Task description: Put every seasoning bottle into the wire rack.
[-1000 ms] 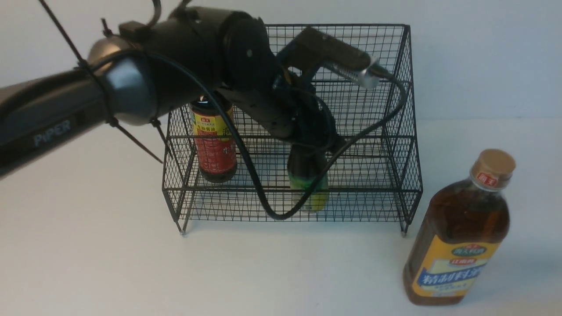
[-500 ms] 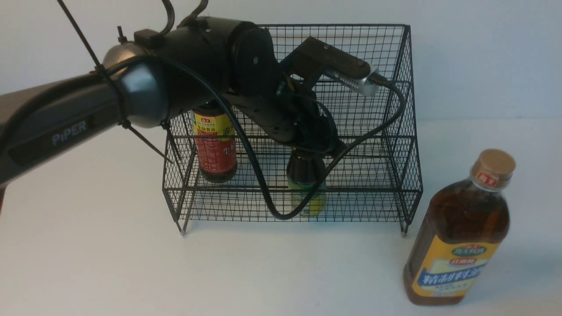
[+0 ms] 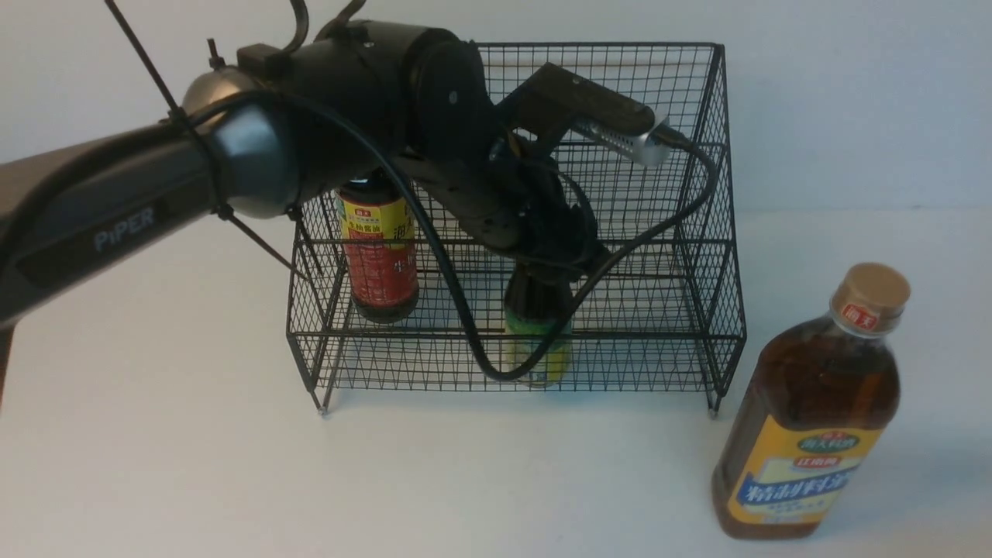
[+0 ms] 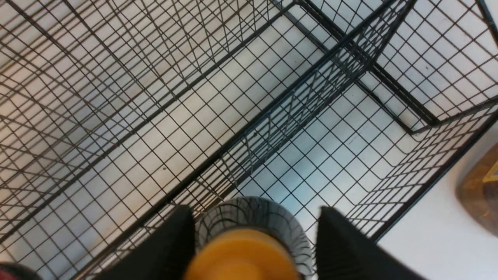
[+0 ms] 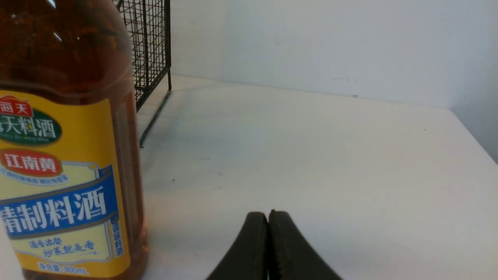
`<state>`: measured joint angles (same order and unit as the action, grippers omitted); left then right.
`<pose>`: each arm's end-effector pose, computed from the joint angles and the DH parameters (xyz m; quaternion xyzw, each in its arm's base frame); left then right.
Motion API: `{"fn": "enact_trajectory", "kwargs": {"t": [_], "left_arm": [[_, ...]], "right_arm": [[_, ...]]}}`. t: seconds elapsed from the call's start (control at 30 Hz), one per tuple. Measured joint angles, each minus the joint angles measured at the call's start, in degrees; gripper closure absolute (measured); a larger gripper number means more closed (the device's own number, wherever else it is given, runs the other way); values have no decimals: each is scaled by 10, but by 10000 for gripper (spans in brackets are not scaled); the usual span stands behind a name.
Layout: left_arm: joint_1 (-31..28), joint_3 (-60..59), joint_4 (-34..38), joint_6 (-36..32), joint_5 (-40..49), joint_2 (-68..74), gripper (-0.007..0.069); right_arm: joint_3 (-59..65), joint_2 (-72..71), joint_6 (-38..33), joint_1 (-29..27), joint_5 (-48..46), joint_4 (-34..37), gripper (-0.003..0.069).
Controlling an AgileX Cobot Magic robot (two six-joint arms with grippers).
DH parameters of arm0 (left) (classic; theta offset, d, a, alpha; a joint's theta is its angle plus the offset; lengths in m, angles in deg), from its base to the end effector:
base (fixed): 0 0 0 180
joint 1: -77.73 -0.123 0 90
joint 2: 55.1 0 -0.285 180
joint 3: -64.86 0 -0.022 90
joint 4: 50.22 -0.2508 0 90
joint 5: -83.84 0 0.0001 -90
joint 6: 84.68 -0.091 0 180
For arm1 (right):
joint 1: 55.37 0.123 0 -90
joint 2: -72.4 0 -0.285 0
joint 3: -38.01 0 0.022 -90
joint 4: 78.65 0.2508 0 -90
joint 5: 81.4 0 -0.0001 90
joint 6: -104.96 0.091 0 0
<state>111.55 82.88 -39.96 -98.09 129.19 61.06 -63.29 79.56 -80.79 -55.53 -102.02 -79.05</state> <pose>0.3519 -0.2496 0.2929 0.3425 0.8826 -0.1341 0.2929 0.0530 -0.0004 0.1727 -0.0409 0.8001 -0.0338 0.5975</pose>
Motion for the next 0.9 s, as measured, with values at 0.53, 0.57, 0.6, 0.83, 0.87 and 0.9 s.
{"fn": "enact_trajectory", "kwargs": {"t": [0.53, 0.57, 0.6, 0.83, 0.87, 0.9], "left_arm": [[0, 215, -16, 14, 255, -117, 386], [0, 218, -22, 18, 256, -139, 448], [0, 219, -26, 19, 258, -158, 485], [0, 114, -35, 34, 267, -366, 629], [0, 79, -35, 40, 267, -404, 629], [0, 39, -34, 47, 267, -442, 629]], "right_arm": [[0, 0, 0, 0, 0, 0, 673], [0, 0, 0, 0, 0, 0, 673], [0, 0, 0, 0, 0, 0, 673], [0, 0, 0, 0, 0, 0, 673], [0, 0, 0, 0, 0, 0, 673], [0, 0, 0, 0, 0, 0, 673]]}}
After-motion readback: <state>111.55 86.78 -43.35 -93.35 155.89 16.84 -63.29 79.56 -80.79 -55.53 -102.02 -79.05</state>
